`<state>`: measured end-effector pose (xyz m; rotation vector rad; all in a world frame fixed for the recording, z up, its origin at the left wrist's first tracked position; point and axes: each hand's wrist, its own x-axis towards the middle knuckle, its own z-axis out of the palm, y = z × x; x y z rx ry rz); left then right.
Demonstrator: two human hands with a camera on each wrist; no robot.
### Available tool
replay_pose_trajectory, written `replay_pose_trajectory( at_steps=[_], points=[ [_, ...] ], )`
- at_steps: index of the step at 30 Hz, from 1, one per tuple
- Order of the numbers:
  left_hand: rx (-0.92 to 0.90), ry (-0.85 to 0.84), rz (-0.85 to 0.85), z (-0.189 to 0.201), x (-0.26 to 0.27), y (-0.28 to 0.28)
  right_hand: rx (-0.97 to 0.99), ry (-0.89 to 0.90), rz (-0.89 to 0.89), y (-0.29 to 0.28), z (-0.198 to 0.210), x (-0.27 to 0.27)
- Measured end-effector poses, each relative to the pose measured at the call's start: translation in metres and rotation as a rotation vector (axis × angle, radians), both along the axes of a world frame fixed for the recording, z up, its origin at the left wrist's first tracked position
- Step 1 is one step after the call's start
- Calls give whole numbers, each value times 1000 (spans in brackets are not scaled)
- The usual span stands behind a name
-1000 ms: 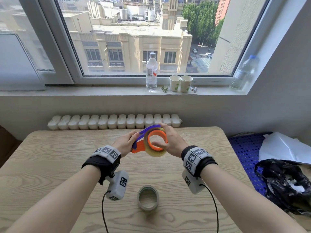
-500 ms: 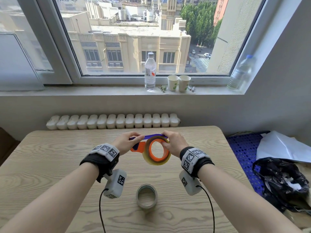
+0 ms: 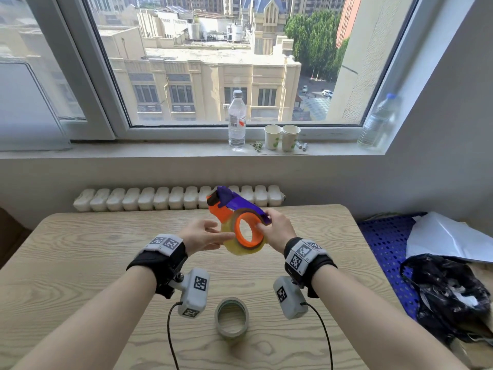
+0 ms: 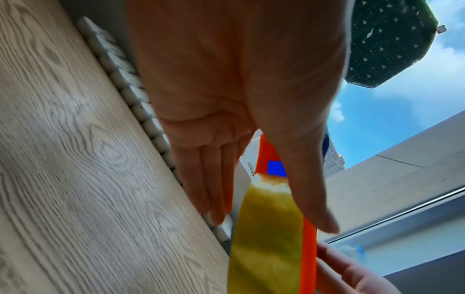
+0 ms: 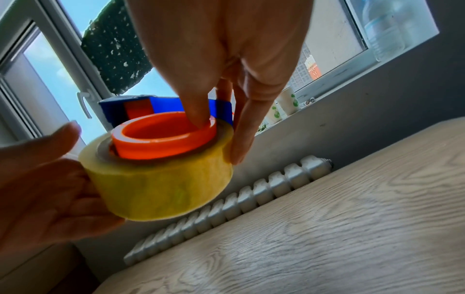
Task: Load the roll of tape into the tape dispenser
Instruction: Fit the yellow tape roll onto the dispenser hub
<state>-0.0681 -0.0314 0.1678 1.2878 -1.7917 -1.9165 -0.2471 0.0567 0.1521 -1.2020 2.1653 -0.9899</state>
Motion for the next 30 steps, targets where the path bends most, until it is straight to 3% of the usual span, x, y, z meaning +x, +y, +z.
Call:
replay_pose_trajectory(
  at_steps=[3, 12, 16, 22, 26, 28, 30],
  points=[
    [50, 20, -97, 5, -3, 5, -10, -143, -37, -2, 4, 3],
    [302, 358, -55, 14, -13, 4, 7, -526, -77, -7, 8, 10],
    [333, 442, -39, 14, -17, 7, 43, -561, -35, -6, 8, 10],
    [295, 542, -25, 17, -29, 15, 112, -435, 38, -5, 5, 9],
    [189, 474, -6, 20, -31, 19, -141, -195, -43, -6, 6, 6],
    [151, 439, -15, 20, -31, 19, -282, -307, -26, -4, 16, 8],
    [124, 411, -9, 19, -31, 19, -289, -520, 50, -3, 24, 11]
  ],
)
